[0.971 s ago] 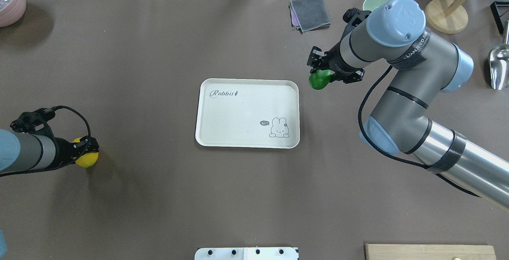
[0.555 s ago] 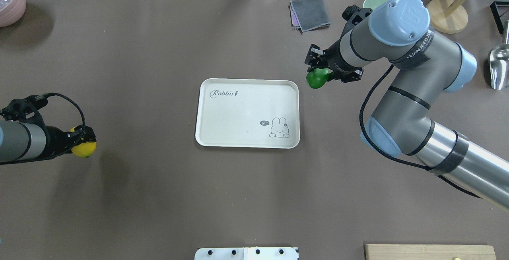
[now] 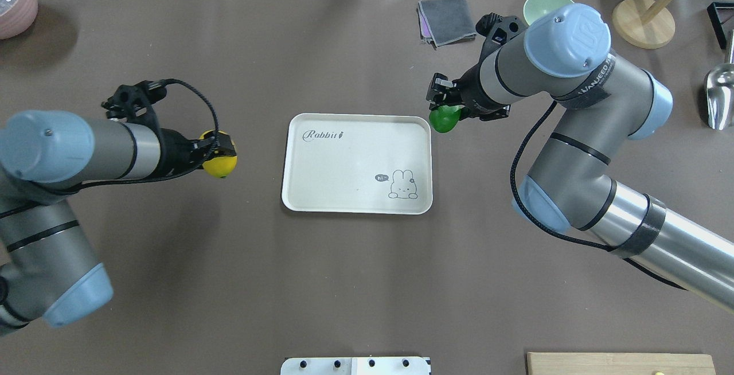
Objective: Place all lemons on tray
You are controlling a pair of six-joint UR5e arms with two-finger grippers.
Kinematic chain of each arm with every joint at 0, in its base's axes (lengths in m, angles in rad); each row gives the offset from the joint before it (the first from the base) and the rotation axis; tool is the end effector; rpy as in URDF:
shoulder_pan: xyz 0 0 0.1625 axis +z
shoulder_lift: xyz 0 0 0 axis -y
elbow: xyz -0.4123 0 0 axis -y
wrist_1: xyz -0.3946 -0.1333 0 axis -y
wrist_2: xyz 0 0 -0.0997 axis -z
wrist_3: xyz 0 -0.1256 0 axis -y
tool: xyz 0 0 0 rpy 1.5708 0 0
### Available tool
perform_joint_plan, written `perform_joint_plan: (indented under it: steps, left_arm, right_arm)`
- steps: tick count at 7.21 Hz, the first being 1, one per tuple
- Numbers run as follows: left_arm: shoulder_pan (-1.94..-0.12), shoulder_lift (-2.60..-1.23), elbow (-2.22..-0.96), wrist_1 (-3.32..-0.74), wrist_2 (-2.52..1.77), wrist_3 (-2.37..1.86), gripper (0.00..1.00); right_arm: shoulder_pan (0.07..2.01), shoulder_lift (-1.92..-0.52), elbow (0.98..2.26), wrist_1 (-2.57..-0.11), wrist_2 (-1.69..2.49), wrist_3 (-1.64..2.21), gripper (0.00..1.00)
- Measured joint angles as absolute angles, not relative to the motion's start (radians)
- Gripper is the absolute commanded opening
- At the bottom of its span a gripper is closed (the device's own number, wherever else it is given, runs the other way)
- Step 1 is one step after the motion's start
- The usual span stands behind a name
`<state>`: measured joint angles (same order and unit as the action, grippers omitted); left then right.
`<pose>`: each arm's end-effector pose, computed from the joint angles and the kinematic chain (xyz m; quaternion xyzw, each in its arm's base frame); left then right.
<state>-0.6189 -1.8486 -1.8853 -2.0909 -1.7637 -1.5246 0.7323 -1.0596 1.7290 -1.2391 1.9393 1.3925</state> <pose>0.4214 -0.4342 0.3038 0.0943 0.5234 -0.1900 0.8253 -0.4346 -0.5091 0.2565 0.0631 -0.4944 0.1513 0.8536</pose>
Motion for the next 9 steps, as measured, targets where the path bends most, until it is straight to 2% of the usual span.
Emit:
perform_joint_plan:
  steps: [2,4,8,9]
  left_arm:
    - [-0.610,-2.007,-1.758,-2.091,-1.752,-1.508,0.00]
    - [-0.597,-2.097,-1.671,-2.093,-1.741,-1.500,0.00]
    - [-0.576,-2.132,-1.644,-2.092,-1.739,-1.503,0.00]
    - [-0.573,-2.134,-1.641,-2.092,-1.735,-1.504,0.00]
  right_arm:
    - [0.710,-1.035,1.671,-1.172,1.939,1.365,0.00]
    - [0.682,-1.023,1.609,-1.099,1.939,1.364,0.00]
    - [0.617,-0.997,1.533,-1.069,1.938,1.370,0.00]
    - [0.606,-0.986,1.512,-1.065,1.938,1.371,0.12]
